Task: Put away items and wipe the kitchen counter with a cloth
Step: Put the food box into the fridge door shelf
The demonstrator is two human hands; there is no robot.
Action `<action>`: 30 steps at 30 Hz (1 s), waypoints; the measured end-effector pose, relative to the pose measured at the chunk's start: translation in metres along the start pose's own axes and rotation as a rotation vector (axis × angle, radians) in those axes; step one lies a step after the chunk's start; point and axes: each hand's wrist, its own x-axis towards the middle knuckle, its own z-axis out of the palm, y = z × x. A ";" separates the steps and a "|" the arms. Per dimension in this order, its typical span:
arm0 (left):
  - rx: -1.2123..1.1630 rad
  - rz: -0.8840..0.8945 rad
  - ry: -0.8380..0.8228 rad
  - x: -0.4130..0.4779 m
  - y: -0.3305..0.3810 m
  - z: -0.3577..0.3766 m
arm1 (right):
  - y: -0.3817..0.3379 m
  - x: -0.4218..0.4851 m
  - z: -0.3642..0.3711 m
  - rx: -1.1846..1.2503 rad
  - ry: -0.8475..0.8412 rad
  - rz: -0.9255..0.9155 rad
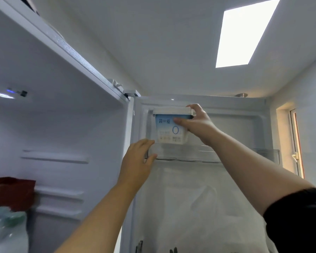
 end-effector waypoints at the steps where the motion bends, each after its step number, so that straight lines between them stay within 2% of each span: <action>1: -0.018 -0.017 0.042 -0.001 0.001 0.002 | 0.001 0.002 0.000 0.010 -0.016 0.009; 5: -0.087 -0.088 0.147 -0.002 0.009 0.008 | 0.014 0.006 -0.004 -0.040 -0.069 0.025; 8: -0.091 -0.104 0.159 -0.001 0.011 0.010 | 0.024 0.008 -0.003 -0.060 -0.223 0.094; 11: -0.120 -0.130 0.206 -0.003 0.013 0.011 | 0.021 0.006 0.001 -0.212 -0.377 0.136; 13: -0.153 -0.187 0.221 -0.003 0.017 0.010 | 0.016 0.001 0.004 -0.366 -0.398 0.086; 16: -0.190 -0.261 0.227 -0.001 0.024 0.012 | 0.011 -0.002 0.007 -0.443 -0.421 -0.002; 18: -0.193 -0.264 0.231 0.000 0.027 0.012 | 0.014 -0.004 0.009 -0.538 -0.404 -0.024; 20: -0.165 -0.246 0.216 0.000 0.025 0.012 | 0.015 -0.012 0.009 -0.746 -0.348 -0.022; 22: -0.162 -0.227 0.157 -0.002 0.023 0.010 | 0.018 -0.026 0.000 -0.973 -0.161 -0.036; 24: -0.171 -0.212 0.090 -0.006 0.024 0.006 | 0.019 -0.049 -0.015 -1.115 0.060 -0.081; 25: -0.174 -0.208 0.066 -0.009 0.026 0.004 | 0.020 -0.059 -0.022 -1.174 0.119 -0.113; 27: -0.197 -0.235 -0.003 -0.015 0.035 0.002 | 0.024 -0.075 -0.030 -1.247 0.116 -0.155; 30: -0.251 -0.359 -0.132 -0.028 0.051 -0.004 | 0.027 -0.085 -0.032 -1.192 -0.005 -0.131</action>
